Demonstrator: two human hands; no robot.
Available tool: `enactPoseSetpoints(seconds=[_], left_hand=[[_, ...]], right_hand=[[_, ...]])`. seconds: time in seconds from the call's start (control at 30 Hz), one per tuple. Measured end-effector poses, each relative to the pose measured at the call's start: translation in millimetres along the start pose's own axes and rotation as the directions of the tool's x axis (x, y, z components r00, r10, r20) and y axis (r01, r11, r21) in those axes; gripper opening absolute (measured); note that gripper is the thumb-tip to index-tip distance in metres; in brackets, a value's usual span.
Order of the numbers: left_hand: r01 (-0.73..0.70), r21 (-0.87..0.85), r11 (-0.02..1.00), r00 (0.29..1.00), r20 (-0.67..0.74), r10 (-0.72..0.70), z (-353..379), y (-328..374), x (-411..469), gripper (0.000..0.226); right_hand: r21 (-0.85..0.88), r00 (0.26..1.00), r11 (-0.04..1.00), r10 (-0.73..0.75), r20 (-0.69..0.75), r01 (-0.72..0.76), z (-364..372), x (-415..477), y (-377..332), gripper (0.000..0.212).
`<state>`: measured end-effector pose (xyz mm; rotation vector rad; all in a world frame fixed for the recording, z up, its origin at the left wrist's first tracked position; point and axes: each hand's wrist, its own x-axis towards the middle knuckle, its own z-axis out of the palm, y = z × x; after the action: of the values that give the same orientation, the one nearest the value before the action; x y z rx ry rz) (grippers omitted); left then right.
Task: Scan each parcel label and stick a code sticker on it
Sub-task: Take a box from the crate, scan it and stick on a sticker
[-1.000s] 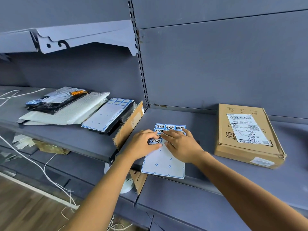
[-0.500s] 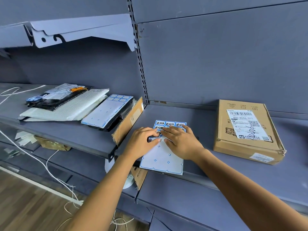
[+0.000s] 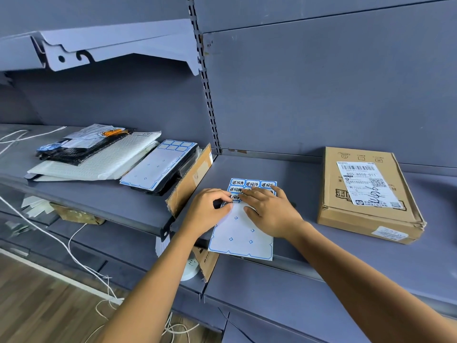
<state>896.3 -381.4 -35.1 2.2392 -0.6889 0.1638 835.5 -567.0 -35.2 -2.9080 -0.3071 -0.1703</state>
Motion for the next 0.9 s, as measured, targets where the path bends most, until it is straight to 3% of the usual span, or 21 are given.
enactPoseSetpoints(seconds=[0.13,0.27,0.43,0.63,0.8,0.9], left_hand=[[0.005,-0.005,1.000,1.000,0.014,-0.005,0.3,-2.6,-0.1,0.010],[0.017,-0.012,1.000,1.000,0.007,-0.017,-0.7,-1.9,-0.6,0.004],[0.029,-0.015,0.999,1.000,-0.003,-0.029,-1.4,-0.5,-0.2,0.006],[0.023,-0.033,0.999,1.000,0.013,-0.022,-1.8,-1.7,0.3,0.008],[0.059,-0.105,0.993,0.998,0.000,-0.059,-3.5,1.3,-0.2,0.011],[0.062,-0.129,0.990,0.997,-0.026,-0.066,-5.1,4.2,-1.5,0.011]], right_hand=[[-0.027,1.000,1.000,-0.015,0.007,0.015,-0.7,-0.9,-0.6,0.084],[-0.024,0.999,1.000,-0.001,0.040,0.001,-1.6,-0.1,0.3,0.058],[-0.012,0.999,1.000,0.002,0.050,-0.002,-2.2,-0.5,-0.4,0.064],[-0.017,0.999,1.000,-0.007,0.041,0.008,-2.3,-0.7,0.2,0.054],[-0.012,1.000,1.000,-0.003,0.018,0.003,-1.8,-1.2,0.0,0.070],[-0.019,0.999,1.000,-0.004,0.038,0.005,-1.9,-0.3,0.0,0.063]])
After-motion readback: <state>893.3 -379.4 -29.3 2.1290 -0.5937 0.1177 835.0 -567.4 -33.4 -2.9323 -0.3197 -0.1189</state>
